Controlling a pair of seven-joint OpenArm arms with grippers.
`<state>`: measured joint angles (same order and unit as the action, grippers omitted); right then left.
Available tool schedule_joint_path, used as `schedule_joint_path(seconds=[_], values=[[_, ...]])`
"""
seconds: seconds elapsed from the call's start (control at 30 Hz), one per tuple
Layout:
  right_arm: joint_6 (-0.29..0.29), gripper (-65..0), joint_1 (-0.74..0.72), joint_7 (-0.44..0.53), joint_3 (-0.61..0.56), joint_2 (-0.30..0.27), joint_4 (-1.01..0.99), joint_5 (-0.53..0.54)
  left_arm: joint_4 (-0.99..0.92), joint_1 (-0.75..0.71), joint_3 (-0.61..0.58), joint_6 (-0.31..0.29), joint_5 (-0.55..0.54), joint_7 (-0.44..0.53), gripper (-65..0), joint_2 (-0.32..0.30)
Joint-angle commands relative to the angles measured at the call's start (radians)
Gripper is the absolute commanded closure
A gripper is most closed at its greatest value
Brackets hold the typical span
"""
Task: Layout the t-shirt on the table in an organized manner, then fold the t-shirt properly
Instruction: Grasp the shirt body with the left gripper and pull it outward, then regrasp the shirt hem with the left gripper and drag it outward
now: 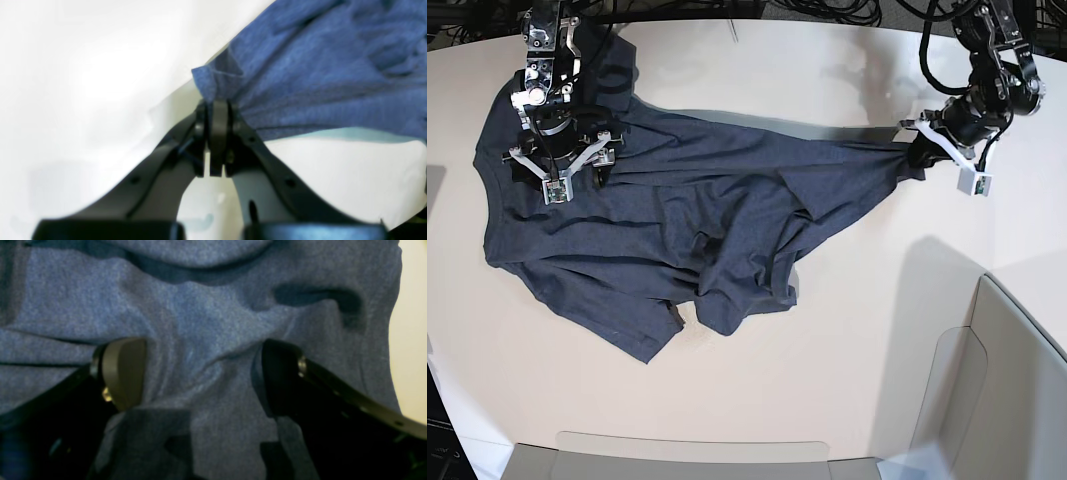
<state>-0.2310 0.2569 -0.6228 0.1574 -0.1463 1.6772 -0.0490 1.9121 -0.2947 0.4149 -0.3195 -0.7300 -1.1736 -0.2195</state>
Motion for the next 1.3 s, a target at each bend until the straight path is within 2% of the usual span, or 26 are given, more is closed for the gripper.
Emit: schedule_joint_path(seconds=[0.0,0.27,0.33,0.4,0.5,0.6,0.73,0.83,1.0,1.27], values=[[-0.020,-52.0,0.034,-0.200,0.000,-0.008,-0.044,-0.084,0.017,-0.013,0.012,0.004,0.013,0.021,0.0,-0.018],[-0.020,-52.0,0.026,-0.200,0.000,-0.022,-0.039,-0.084,0.017,-0.097,0.072,0.000,0.011,0.021,-0.6,-0.014],[-0.020,-52.0,0.025,-0.200,0.000,-0.023,-0.038,-0.084,0.020,-0.097,0.101,0.000,0.010,0.001,-5.1,-0.014],[-0.020,-52.0,0.018,-0.200,0.000,-0.023,-0.038,-0.084,0.037,-0.091,0.146,-0.002,0.005,-0.030,-13.7,-0.013],[-0.020,-52.0,0.009,-0.194,0.000,-0.023,-0.027,-0.084,0.059,-0.080,0.195,-0.002,-0.078,-0.055,-24.9,-0.014],[-0.020,-52.0,-0.015,-0.200,0.000,-0.023,0.044,-0.084,0.057,-0.014,0.226,-0.002,-0.181,-0.056,-25.7,-0.014],[-0.020,-52.0,-0.046,-0.200,-0.002,-0.013,0.188,-0.078,0.051,0.105,0.172,-0.002,-0.267,-0.059,-25.9,-0.014],[-0.020,-52.0,-0.061,-0.200,-0.006,0.029,0.277,-0.078,-0.006,0.251,0.077,0.000,-0.268,-0.116,-26.0,-0.011],[-0.024,-52.0,-0.024,-0.200,-0.009,0.080,0.324,-0.078,-0.296,0.484,-0.007,0.004,-0.244,-0.176,-26.1,0.036],[-0.024,-52.0,0.075,-0.200,-0.005,0.078,0.326,-0.082,-0.718,0.739,-0.135,0.007,-0.135,-0.142,-26.2,0.101]])
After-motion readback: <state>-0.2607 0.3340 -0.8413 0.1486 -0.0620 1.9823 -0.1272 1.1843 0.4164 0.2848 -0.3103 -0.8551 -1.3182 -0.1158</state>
